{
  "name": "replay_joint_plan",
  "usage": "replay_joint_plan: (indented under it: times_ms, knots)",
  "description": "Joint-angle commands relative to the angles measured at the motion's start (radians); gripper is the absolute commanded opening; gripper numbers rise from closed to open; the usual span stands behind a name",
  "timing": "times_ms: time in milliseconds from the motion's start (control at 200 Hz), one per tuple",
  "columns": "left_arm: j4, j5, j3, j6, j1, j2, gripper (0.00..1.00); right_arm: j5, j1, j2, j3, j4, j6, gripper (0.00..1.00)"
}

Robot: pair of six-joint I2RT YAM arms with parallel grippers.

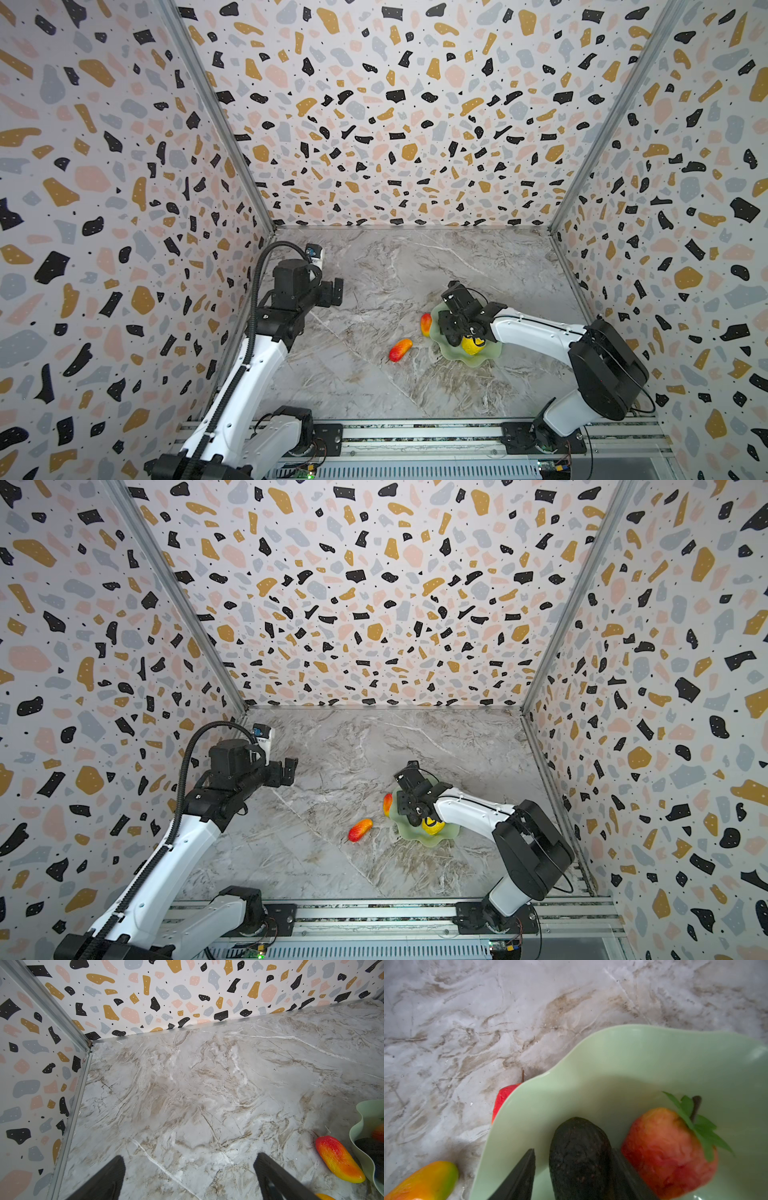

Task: Place and organize the fake fruits in the fruit bowl
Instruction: 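Carry the avocado into the green bowl and open the right gripper, then move the right gripper out of the bowl and grasp the red-yellow mango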

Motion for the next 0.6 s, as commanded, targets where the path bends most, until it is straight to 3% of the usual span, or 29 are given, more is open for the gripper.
replay_joint_plan:
  times_ms: [0, 110, 250, 335, 491, 596]
  knots:
    - [0.022, 0.01, -0.001, 0.002, 0.005, -0.02, 1.0, 0.04, 0.009, -0.024, 0.052, -0.031, -0.042, 0.6]
    - [0.022, 0.009, -0.001, 0.002, 0.005, -0.023, 0.99, 0.056, 0.014, -0.05, 0.074, -0.037, -0.098, 0.65]
    - [0.022, 0.009, -0.002, 0.002, 0.005, -0.023, 1.0, 0.031, 0.043, -0.1, 0.102, 0.007, -0.243, 0.89]
    - [0.022, 0.01, -0.002, 0.002, 0.005, -0.022, 0.99, -0.047, 0.059, -0.099, 0.143, 0.015, -0.337, 0.97]
    - [0.022, 0.006, -0.002, 0.002, 0.005, -0.021, 1.0, -0.168, 0.137, -0.057, 0.219, -0.019, -0.537, 1.0]
    - [0.023, 0.006, -0.002, 0.002, 0.005, -0.02, 1.0, -0.304, 0.159, -0.024, 0.251, -0.053, -0.608, 0.99]
